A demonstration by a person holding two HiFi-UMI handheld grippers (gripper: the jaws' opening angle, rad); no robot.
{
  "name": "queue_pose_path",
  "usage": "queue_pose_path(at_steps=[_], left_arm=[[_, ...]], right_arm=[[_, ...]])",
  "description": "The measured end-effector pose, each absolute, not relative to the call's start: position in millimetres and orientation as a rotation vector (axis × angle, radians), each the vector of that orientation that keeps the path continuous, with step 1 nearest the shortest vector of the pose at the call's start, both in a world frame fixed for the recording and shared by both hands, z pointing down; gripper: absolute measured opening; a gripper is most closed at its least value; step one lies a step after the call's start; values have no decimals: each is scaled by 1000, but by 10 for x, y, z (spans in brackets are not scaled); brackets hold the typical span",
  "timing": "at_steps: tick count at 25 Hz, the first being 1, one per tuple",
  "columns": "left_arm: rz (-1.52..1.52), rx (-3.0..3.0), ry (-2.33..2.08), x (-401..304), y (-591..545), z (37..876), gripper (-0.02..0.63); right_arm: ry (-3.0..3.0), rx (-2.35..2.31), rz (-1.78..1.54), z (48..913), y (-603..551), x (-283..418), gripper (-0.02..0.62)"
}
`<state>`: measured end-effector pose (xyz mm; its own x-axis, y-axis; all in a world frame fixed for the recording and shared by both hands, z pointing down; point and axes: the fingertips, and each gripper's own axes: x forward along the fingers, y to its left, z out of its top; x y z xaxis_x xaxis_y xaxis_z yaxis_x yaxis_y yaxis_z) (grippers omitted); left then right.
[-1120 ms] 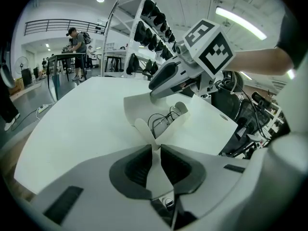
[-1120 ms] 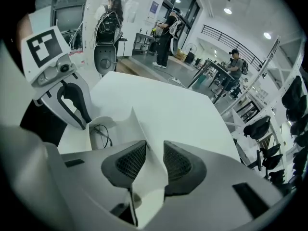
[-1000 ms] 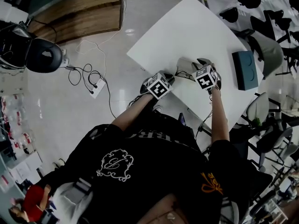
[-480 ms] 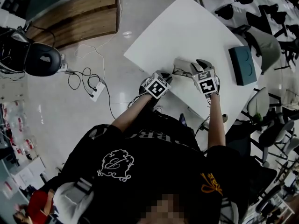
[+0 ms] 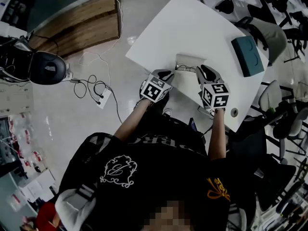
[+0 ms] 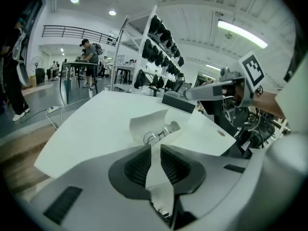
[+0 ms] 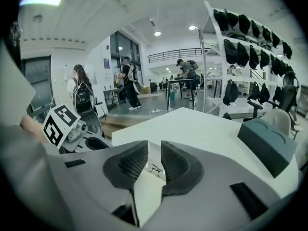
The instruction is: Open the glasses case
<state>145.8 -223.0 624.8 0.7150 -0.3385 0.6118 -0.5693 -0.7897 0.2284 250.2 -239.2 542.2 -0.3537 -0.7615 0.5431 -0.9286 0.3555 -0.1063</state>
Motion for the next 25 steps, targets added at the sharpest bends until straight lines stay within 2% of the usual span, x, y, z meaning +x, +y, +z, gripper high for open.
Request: queue_pose_path(at_steps=[16, 25], left_arm=[[590, 2662, -769, 1352, -1276, 5095, 67], [528, 2643, -775, 1254, -1071, 4855, 67]], right_arm=[[-2468, 1629, 634, 4847, -1193, 2321, 91], [-2503, 1657, 679, 4736, -904, 2214, 89]])
